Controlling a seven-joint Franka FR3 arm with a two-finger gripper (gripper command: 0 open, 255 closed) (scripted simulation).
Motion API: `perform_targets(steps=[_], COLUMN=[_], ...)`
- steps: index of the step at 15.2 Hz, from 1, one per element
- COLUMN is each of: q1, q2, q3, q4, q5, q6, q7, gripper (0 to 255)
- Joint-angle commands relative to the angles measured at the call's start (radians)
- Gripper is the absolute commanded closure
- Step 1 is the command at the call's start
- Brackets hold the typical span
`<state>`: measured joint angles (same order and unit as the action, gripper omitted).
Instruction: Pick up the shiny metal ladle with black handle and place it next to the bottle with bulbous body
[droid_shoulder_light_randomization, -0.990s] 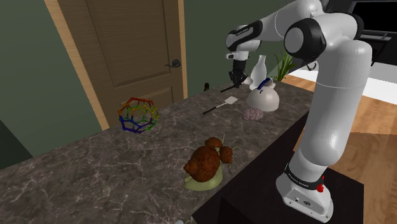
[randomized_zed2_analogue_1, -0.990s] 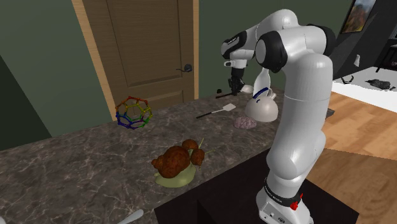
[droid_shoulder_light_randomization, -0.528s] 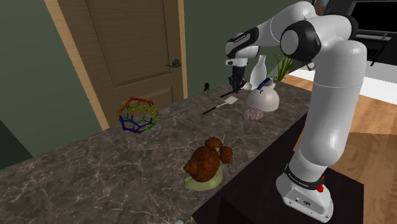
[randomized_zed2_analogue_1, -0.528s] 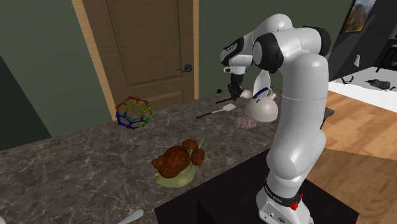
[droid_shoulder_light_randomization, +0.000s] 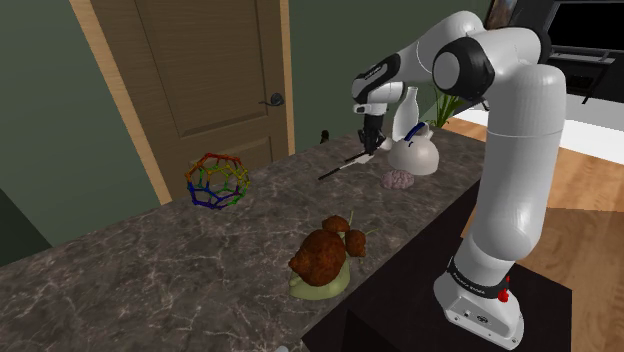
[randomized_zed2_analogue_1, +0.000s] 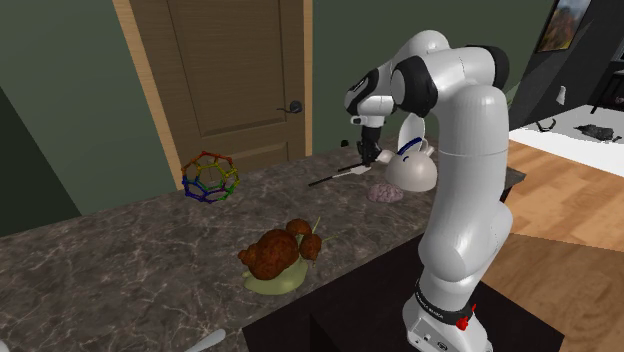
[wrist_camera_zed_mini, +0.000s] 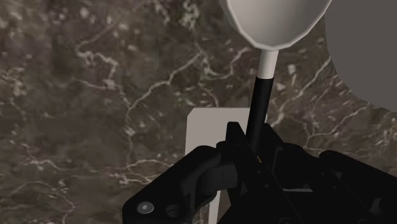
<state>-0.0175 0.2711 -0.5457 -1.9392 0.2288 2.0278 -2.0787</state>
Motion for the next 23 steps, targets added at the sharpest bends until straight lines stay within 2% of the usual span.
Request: perform_targets(steps=[1,8,9,14,18,23], q1=[-0.002,-0.002,-0.002,-0.002,-0.002,-0.002], q2=[0.010,0.010,0.010,0.010,-0.028,-0.028], q3=[0.003,0.003,0.003,0.003,-0.011,-0.011], q4=[-0.008,-0.008,-0.008,-0.008,0.077,0.077], q5=[0.007,0.007,0.007,0.007,-0.025,-0.025], q6=[0.017,0.017,0.017,0.017,-0.099,-0.099], q7=[-0.005,-0.005,-0.005,-0.005,0.016,0.016], gripper=[255,255,0,0,0,0])
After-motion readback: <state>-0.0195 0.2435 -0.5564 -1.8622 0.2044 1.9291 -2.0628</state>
